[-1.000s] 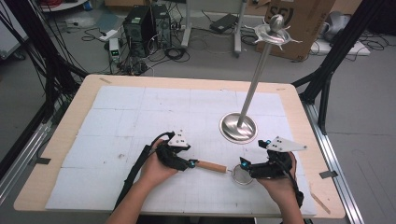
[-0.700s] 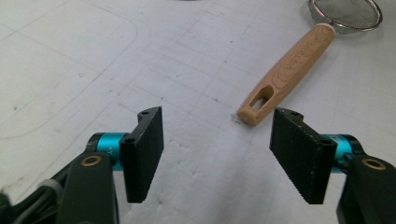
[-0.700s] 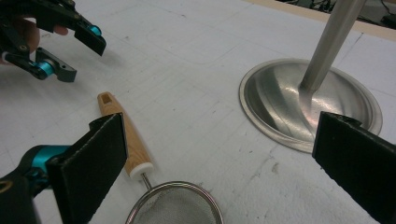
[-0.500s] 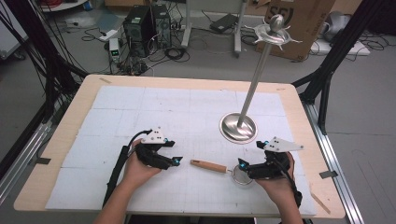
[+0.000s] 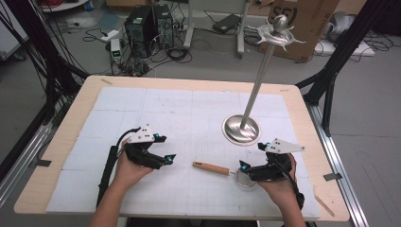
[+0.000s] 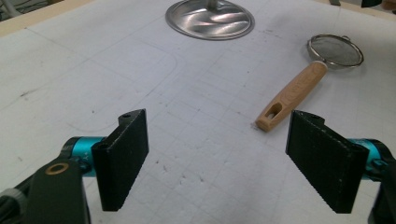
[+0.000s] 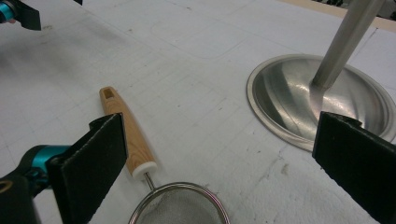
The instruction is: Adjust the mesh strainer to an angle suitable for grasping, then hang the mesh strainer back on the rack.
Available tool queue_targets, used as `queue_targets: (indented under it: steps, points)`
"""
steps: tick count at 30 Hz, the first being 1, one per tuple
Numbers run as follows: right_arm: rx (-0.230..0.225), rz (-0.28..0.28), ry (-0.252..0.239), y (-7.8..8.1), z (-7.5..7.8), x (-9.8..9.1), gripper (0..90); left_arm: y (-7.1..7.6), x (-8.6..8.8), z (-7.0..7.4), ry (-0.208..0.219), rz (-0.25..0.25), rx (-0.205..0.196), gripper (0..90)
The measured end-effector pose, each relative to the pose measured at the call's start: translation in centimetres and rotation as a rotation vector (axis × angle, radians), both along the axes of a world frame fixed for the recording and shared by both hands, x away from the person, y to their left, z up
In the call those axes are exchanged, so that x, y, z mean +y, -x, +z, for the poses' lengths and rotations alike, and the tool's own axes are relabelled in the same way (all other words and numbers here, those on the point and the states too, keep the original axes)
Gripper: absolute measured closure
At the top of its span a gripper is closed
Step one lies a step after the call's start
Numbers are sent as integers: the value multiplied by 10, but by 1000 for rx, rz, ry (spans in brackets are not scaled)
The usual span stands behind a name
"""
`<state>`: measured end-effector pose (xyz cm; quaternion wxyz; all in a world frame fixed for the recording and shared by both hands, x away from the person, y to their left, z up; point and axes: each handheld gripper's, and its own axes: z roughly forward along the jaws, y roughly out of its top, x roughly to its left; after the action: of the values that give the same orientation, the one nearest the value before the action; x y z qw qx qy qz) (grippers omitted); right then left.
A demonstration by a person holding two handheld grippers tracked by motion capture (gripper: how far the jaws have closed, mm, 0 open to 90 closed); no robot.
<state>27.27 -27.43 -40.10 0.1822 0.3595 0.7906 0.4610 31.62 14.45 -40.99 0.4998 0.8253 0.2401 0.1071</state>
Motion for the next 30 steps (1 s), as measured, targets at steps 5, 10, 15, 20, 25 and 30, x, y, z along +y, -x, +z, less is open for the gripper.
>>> queue_targets:
  steps: [5,10,15,20,25,30]
  points:
    - [10,12,9,-3,-1,5,22,1,3,0,-1,4,3,198]
    - [21,19,17,-3,-3,6,22,1,3,0,-5,5,1,197]
    - [22,35,31,-4,-5,9,22,1,2,0,-14,10,0,197]
    - [33,35,39,-6,-7,11,22,0,1,-2,-19,8,4,198]
    - [41,44,50,-7,-8,12,27,-1,0,-4,-23,8,9,198]
    - [52,59,64,-5,-10,16,51,-2,1,-3,-15,11,0,200]
